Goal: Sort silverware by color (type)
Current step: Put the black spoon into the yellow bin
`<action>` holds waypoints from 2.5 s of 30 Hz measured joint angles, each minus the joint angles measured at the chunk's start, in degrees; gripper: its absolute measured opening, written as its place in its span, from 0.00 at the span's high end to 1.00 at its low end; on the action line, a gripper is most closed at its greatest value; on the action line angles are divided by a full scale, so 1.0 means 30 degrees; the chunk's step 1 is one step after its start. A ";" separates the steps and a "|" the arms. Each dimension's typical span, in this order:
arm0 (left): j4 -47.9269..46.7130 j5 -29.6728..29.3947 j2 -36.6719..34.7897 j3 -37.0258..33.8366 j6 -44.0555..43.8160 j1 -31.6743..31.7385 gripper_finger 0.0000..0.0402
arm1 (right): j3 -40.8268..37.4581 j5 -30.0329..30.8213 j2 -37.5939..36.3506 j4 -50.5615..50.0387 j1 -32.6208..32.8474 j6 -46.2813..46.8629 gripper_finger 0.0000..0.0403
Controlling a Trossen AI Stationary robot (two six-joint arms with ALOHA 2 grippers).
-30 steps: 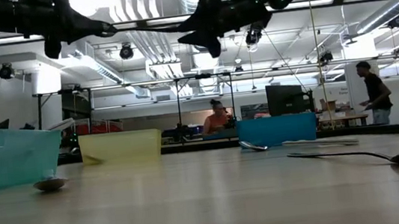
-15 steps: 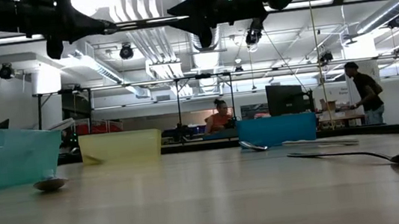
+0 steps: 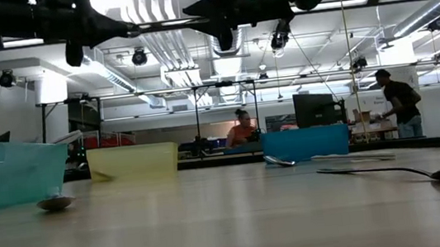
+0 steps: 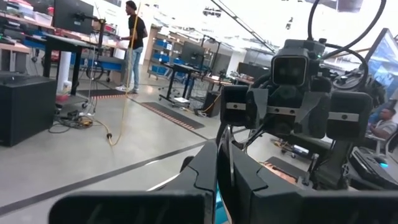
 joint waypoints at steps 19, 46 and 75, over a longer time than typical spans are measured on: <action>0.1205 0.0051 0.0702 0.0000 0.0044 0.0000 1.00 | 0.0000 0.0068 0.0000 0.0022 0.0168 -0.0559 0.84; 0.1183 -0.0152 0.0662 0.0022 0.0663 0.0022 0.91 | 0.0632 0.1449 0.0015 -0.1206 0.0174 0.0801 0.98; -0.4613 -0.0190 -0.1278 0.3666 0.9413 0.0015 0.49 | 1.0824 0.5102 0.5876 -1.2673 -0.0090 0.4171 0.98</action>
